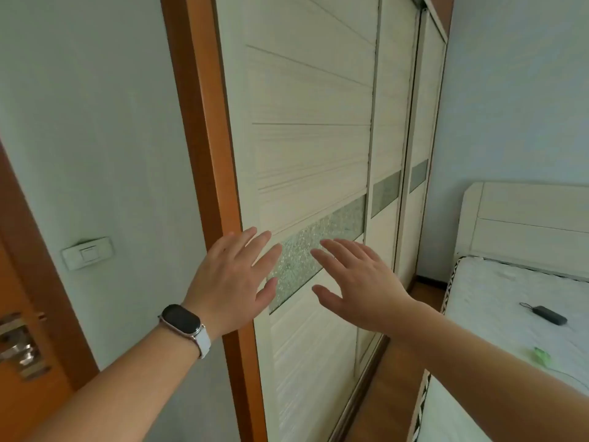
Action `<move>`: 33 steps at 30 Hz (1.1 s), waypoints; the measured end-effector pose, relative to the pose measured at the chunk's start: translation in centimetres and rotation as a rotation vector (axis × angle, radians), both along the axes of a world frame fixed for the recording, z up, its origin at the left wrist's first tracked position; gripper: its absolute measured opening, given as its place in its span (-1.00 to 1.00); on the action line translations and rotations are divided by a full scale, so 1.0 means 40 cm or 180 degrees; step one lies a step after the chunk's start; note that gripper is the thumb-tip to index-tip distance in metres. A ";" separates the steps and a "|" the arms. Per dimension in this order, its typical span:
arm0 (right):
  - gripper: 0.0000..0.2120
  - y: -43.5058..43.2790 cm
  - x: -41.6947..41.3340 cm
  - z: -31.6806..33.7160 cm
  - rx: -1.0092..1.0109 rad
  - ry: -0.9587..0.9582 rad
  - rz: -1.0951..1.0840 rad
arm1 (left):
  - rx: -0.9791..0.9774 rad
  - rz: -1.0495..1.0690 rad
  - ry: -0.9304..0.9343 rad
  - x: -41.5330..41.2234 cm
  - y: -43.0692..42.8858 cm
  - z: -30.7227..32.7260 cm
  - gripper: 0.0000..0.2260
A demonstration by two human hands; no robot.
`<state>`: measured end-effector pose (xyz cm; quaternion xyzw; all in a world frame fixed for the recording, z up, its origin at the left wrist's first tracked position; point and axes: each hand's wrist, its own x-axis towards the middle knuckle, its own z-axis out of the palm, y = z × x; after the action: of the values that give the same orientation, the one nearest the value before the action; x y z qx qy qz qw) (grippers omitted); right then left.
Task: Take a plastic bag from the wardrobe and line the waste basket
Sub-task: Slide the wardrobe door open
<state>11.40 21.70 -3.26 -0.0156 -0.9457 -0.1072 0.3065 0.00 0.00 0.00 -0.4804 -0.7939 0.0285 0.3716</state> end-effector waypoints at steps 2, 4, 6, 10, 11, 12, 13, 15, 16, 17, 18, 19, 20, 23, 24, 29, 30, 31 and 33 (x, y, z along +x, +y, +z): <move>-0.43 0.029 -0.054 0.004 -0.0088 0.0064 0.0049 | 0.0050 -0.0031 -0.0018 -0.027 0.033 0.019 -0.57; -0.42 0.057 -0.122 0.002 -0.0130 0.0095 0.0103 | 0.0080 0.0028 0.0150 -0.063 0.070 0.026 -0.57; -0.41 0.084 -0.194 0.006 -0.0294 0.0180 0.0277 | 0.0105 0.0084 0.0202 -0.099 0.106 0.034 -0.57; -0.42 0.137 -0.323 0.016 -0.0339 0.0586 0.0673 | 0.0192 0.0232 0.0532 -0.170 0.159 0.040 -0.58; -0.42 0.148 -0.353 0.019 -0.0373 0.0715 0.0789 | 0.0231 0.0281 0.0556 -0.185 0.171 0.042 -0.58; -0.43 0.158 -0.383 0.019 -0.0431 0.0832 0.0908 | 0.0295 0.0327 0.0598 -0.199 0.182 0.041 -0.59; -0.43 0.167 -0.413 0.019 -0.0457 0.0952 0.1029 | 0.0322 0.0413 0.0619 -0.211 0.191 0.043 -0.60; -0.44 0.180 -0.472 0.014 -0.0437 0.1184 0.1266 | 0.0327 0.0577 0.0667 -0.232 0.207 0.046 -0.60; -0.44 0.186 -0.501 0.008 -0.0444 0.1293 0.1376 | 0.0328 0.0661 0.0703 -0.242 0.212 0.046 -0.60; -0.44 0.191 -0.528 0.003 -0.0454 0.1370 0.1482 | 0.0277 0.0759 0.0736 -0.247 0.216 0.047 -0.60; -0.43 0.195 -0.552 -0.002 -0.0476 0.1410 0.1573 | 0.0220 0.0858 0.0761 -0.251 0.219 0.047 -0.60; -0.42 0.197 -0.577 -0.006 -0.0505 0.1446 0.1651 | 0.0167 0.0941 0.0792 -0.254 0.220 0.045 -0.59; -0.41 0.197 -0.600 -0.013 -0.0536 0.1496 0.1716 | 0.0131 0.1006 0.0828 -0.257 0.220 0.042 -0.59; -0.40 0.183 -0.652 -0.031 -0.0620 0.1620 0.1828 | 0.0031 0.1196 0.0885 -0.256 0.218 0.037 -0.58; -0.40 0.178 -0.665 -0.036 -0.0656 0.1681 0.1840 | 0.0003 0.1229 0.0927 -0.255 0.219 0.038 -0.58; -0.38 0.165 -0.703 -0.053 -0.0629 0.2003 0.1757 | -0.0225 0.1377 0.0886 -0.243 0.216 0.048 -0.56; -0.38 0.163 -0.710 -0.055 -0.0635 0.2050 0.1749 | -0.0259 0.1422 0.0859 -0.241 0.215 0.048 -0.56; -0.38 0.160 -0.717 -0.057 -0.0651 0.2100 0.1751 | -0.0264 0.1454 0.0852 -0.241 0.214 0.048 -0.56; -0.38 0.155 -0.732 -0.063 -0.0665 0.2198 0.1734 | -0.0239 0.1461 0.0886 -0.242 0.213 0.044 -0.58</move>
<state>-17.89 27.88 -5.78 0.1683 -0.7634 0.0848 0.6178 -9.67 8.53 1.76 -0.2928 -0.8217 0.2072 0.4429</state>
